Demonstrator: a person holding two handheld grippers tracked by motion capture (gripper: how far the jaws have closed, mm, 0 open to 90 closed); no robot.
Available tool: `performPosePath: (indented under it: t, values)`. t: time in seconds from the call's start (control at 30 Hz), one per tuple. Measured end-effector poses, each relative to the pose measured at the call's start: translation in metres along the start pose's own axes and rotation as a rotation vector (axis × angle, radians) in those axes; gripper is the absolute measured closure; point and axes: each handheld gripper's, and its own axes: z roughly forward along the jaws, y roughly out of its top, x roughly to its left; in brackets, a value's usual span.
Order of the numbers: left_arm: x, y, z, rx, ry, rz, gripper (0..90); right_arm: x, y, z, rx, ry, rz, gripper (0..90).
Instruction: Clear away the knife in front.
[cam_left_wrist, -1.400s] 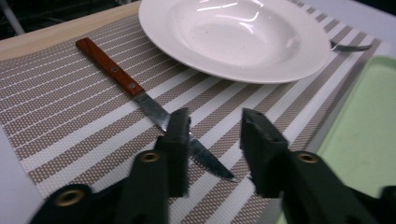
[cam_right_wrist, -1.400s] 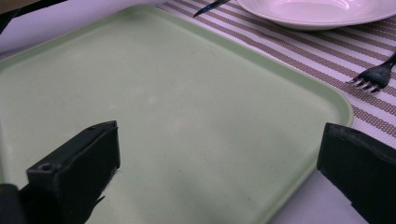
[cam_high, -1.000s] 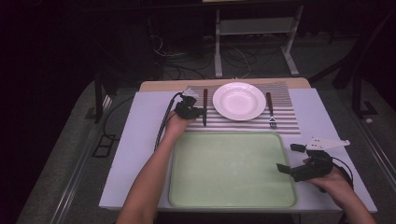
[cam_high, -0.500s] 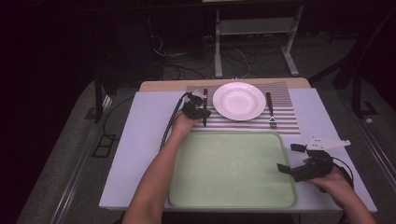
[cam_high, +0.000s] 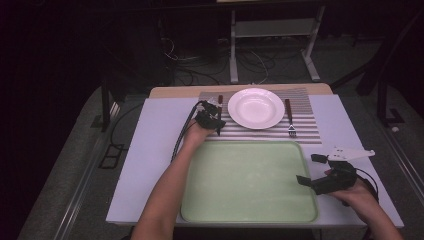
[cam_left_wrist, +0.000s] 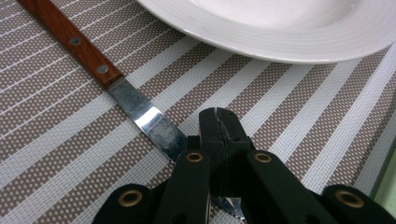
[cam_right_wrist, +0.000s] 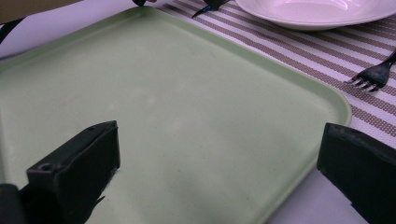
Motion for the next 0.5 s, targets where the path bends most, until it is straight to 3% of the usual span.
performPosePath:
  t: [0.5]
  values:
    - [0.012,-0.008,-0.011,0.013,0.028,-0.028,89.5,0.0,0.0,0.0,0.001,-0.001,-0.002,0.0]
